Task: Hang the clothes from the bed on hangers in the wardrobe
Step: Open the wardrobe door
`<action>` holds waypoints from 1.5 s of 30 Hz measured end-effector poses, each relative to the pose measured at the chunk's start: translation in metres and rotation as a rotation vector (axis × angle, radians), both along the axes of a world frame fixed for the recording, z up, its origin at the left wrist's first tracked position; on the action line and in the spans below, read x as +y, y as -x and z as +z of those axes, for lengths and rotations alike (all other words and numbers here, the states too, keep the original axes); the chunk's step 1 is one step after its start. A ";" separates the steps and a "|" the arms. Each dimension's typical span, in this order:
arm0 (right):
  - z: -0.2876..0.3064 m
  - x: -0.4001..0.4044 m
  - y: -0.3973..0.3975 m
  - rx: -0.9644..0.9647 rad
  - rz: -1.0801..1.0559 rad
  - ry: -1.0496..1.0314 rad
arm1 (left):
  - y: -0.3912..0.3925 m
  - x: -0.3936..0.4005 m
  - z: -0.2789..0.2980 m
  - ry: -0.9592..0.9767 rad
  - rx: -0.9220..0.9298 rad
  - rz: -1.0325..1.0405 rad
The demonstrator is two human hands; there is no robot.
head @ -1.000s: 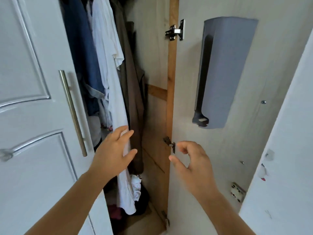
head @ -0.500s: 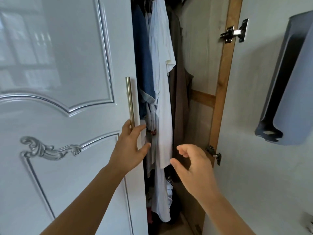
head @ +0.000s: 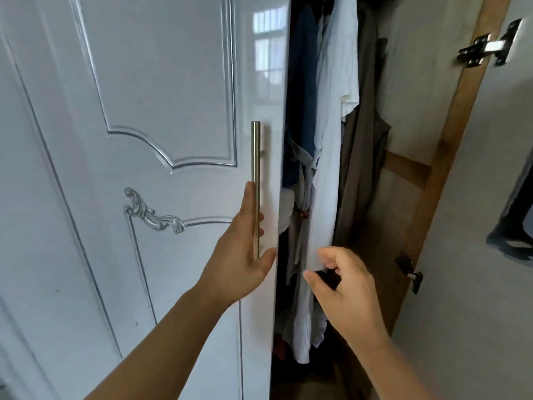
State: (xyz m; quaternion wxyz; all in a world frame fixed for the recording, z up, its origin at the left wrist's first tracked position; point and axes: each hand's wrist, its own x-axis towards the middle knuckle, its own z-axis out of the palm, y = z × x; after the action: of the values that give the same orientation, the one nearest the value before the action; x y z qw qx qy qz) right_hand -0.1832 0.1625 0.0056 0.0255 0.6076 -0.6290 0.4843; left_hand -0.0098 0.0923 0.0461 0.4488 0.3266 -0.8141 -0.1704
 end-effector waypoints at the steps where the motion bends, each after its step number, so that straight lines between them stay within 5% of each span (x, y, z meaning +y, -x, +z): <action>1: -0.001 0.001 -0.003 -0.008 0.030 -0.001 | -0.005 0.010 0.000 0.009 0.000 0.020; 21: -0.016 0.042 -0.154 -0.017 0.845 -0.007 | -0.185 0.163 0.015 -0.135 0.043 0.730; 32: -0.005 0.040 -0.227 0.075 0.917 0.071 | -0.285 0.159 0.015 -0.265 0.086 0.769; 41: 0.000 0.036 -0.264 0.106 0.889 0.040 | -0.314 0.153 0.008 -0.193 0.005 0.859; 45: 0.002 0.032 -0.269 0.111 0.861 0.046 | -0.313 0.154 -0.003 0.105 -0.042 1.064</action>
State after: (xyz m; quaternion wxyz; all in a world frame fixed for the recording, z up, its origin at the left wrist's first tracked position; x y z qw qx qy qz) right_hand 0.0857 0.1944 0.0072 -0.1315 0.8388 -0.3049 0.4314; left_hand 0.3033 0.2465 0.0433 0.4727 0.6747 -0.5522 0.1283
